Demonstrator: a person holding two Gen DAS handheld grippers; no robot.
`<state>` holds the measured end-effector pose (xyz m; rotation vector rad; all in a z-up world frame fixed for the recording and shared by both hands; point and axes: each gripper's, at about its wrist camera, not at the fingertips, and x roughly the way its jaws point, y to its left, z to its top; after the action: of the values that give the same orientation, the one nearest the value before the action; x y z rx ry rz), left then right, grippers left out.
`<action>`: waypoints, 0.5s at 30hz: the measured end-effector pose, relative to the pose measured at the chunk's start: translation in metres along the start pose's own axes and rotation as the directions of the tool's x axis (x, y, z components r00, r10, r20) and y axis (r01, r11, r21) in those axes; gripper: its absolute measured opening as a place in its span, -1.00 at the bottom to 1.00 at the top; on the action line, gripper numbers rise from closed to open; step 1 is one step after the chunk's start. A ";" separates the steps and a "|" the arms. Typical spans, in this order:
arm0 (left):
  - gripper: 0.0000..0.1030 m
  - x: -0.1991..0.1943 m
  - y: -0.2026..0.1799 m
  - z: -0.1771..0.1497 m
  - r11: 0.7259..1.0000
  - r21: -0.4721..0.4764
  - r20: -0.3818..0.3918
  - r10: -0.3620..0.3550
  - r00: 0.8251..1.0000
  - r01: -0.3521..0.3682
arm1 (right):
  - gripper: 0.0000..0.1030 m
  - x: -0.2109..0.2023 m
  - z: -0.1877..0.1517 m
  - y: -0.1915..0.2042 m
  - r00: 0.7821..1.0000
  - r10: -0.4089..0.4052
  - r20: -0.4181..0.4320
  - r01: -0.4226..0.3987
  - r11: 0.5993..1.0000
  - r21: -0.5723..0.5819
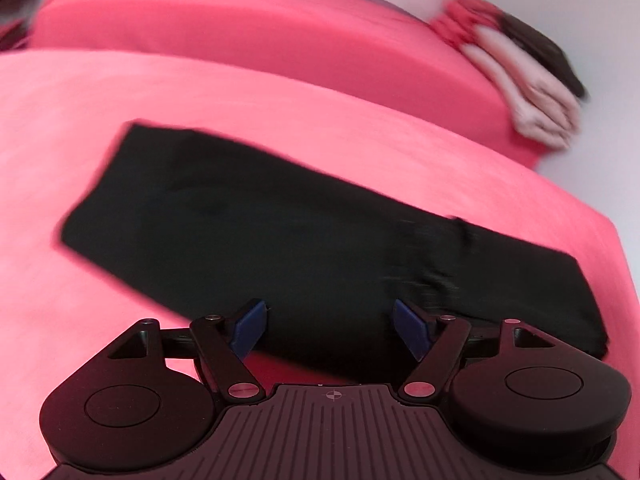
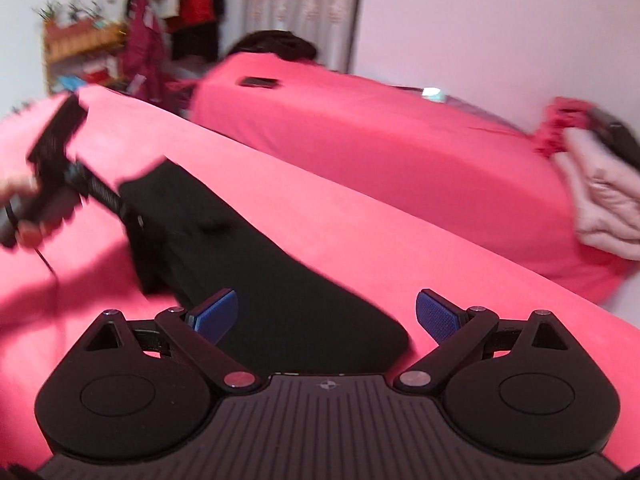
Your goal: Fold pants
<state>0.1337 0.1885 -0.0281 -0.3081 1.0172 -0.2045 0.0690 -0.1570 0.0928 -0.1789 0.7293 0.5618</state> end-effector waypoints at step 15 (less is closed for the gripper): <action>1.00 -0.001 0.101 0.015 0.934 -0.350 0.086 0.106 0.991 -0.070 | 0.54 0.252 0.159 0.051 0.816 0.510 -0.271 -0.478 0.860 0.180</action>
<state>0.1487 0.2857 -0.0543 -0.5870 0.9595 0.0750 0.2862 0.0466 0.0424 0.0282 1.1250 1.0081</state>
